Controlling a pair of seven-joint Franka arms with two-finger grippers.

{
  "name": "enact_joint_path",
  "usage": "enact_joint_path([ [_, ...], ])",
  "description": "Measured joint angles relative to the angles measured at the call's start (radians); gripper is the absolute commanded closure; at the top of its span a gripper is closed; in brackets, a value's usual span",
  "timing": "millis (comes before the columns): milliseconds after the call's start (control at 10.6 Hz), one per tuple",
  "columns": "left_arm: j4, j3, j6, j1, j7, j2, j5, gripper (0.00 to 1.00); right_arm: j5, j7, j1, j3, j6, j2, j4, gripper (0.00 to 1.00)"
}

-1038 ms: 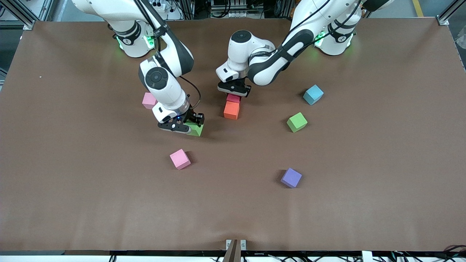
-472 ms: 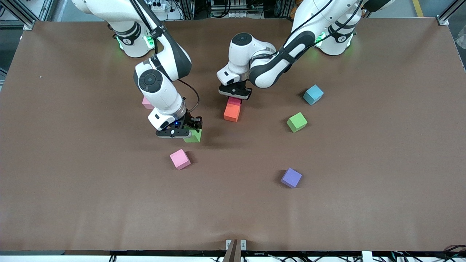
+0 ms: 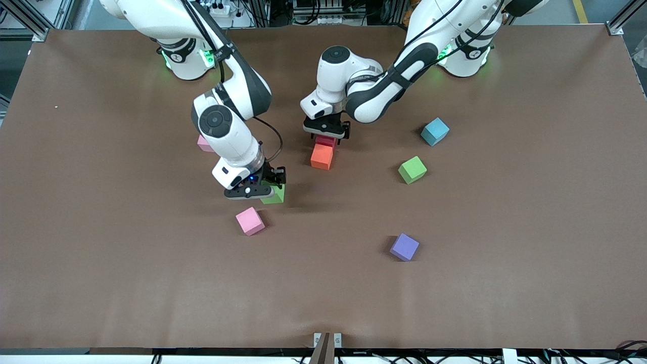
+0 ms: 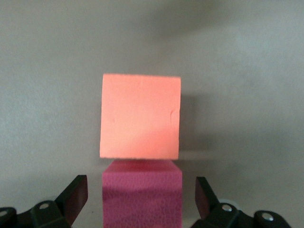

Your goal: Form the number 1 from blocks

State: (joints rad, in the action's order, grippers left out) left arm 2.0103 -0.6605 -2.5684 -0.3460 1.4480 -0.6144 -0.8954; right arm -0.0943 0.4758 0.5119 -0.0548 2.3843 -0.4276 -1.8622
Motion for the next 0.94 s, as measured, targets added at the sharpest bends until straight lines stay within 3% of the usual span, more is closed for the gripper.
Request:
enact_joint_path([
  [283, -0.019, 0.002, 0.035, 0.085, 0.046, 0.134, 0.133, 0.00, 0.028, -0.004, 0.035, -0.001, -0.091, -0.073, 0.102, 1.00],
  [566, -0.017, 0.004, 0.118, 0.259, 0.034, 0.280, 0.209, 0.00, 0.043, 0.022, 0.117, -0.004, -0.095, -0.162, 0.179, 1.00],
  [755, -0.020, 0.015, 0.119, 0.378, -0.102, 0.287, 0.232, 0.00, 0.043, 0.103, 0.181, -0.004, -0.096, -0.211, 0.211, 1.00],
  [943, -0.040, 0.055, 0.126, 0.460, -0.405, 0.284, 0.372, 0.00, 0.039, 0.168, 0.202, -0.004, -0.096, -0.230, 0.216, 1.00],
])
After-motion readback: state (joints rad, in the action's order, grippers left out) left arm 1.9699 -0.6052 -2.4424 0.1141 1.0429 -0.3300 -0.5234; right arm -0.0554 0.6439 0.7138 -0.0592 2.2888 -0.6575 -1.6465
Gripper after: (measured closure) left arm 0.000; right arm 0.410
